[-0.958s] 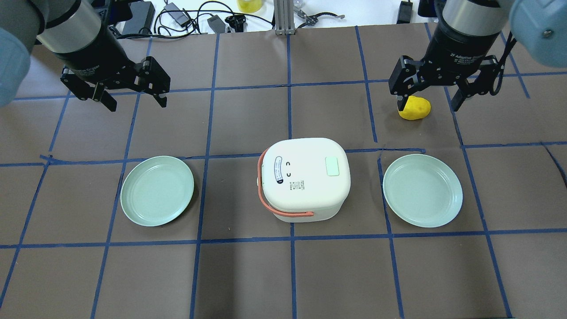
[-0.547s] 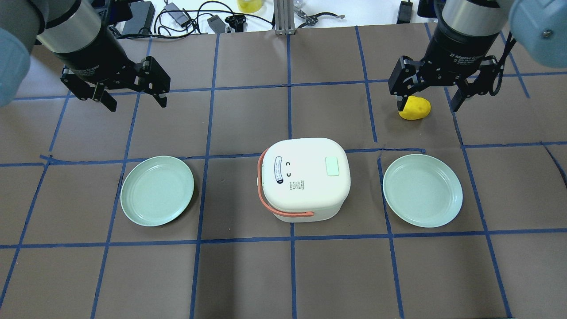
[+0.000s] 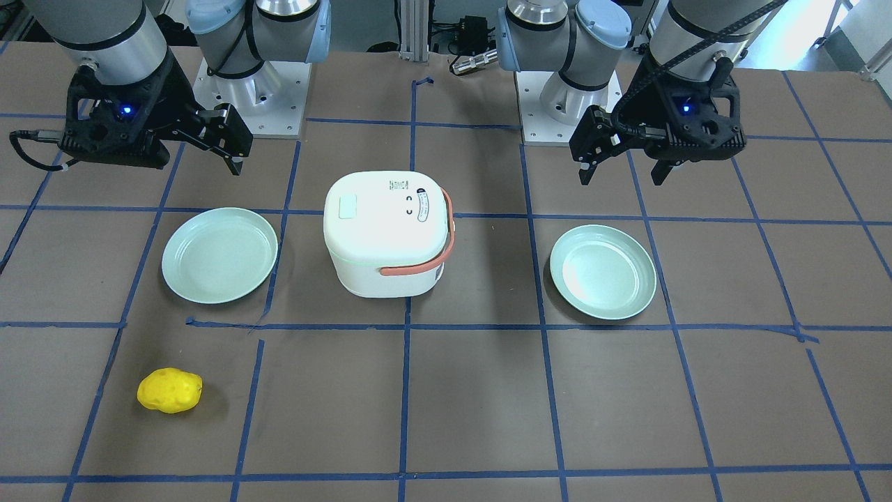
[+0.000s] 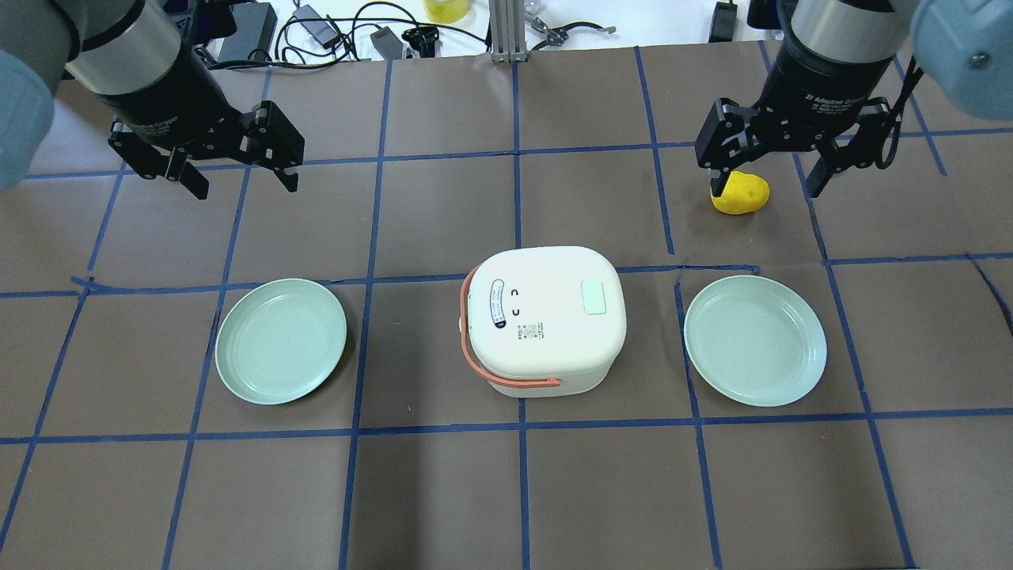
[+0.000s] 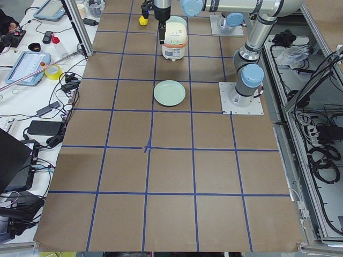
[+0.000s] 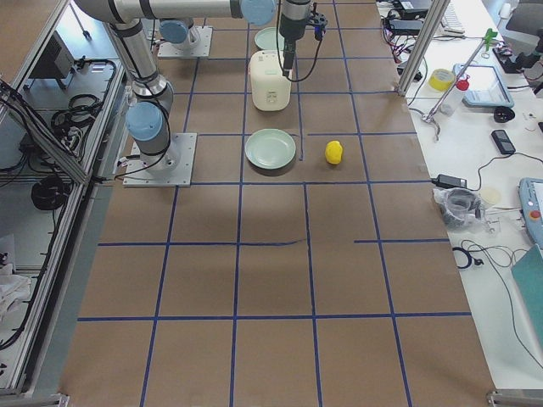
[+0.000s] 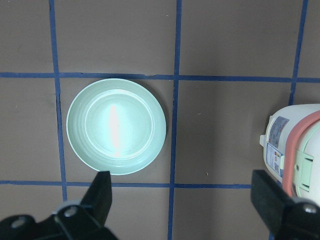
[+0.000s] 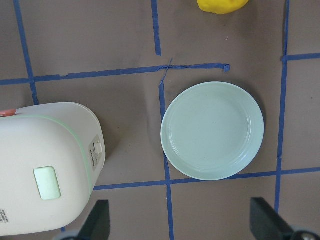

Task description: Press rice cooker button

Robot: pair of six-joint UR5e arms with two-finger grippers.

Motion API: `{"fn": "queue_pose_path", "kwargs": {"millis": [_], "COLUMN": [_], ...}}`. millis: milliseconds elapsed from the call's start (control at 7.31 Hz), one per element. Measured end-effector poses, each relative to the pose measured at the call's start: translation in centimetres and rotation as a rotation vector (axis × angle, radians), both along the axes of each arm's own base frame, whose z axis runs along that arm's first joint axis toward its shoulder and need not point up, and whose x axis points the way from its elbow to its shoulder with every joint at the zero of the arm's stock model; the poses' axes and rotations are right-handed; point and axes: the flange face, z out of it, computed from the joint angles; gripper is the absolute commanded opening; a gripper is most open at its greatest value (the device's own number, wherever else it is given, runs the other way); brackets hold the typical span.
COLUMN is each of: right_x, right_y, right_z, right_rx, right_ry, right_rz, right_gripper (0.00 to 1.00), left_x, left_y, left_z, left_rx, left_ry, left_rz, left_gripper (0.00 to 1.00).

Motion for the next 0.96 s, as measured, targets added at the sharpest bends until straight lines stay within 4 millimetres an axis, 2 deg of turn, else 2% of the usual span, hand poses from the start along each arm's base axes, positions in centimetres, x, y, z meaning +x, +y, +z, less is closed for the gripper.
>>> {"fn": "queue_pose_path", "kwargs": {"millis": [547,684,821,958], "right_x": [0.14,0.25,0.44,0.87], "right_y": [0.03,0.05,0.08,0.13], "right_z": [-0.05,-0.07,-0.13,-0.16], "right_rx": [0.001,0.001,0.002,0.004], "right_ry": [-0.005,-0.009,-0.017,-0.046], "right_rz": [-0.002,-0.014,-0.032,-0.044], "right_gripper": [1.0,0.96,0.78,0.53], "left_x": [0.0,0.0,0.0,0.0], "left_y": [0.0,0.0,0.0,0.0], "left_z": [0.0,0.0,0.0,0.0], "left_rx": [0.0,0.0,0.0,0.0], "left_ry": [0.0,0.0,0.0,0.0], "left_rz": [0.0,0.0,0.0,0.0], "left_gripper": [1.0,1.0,1.0,1.0]}}
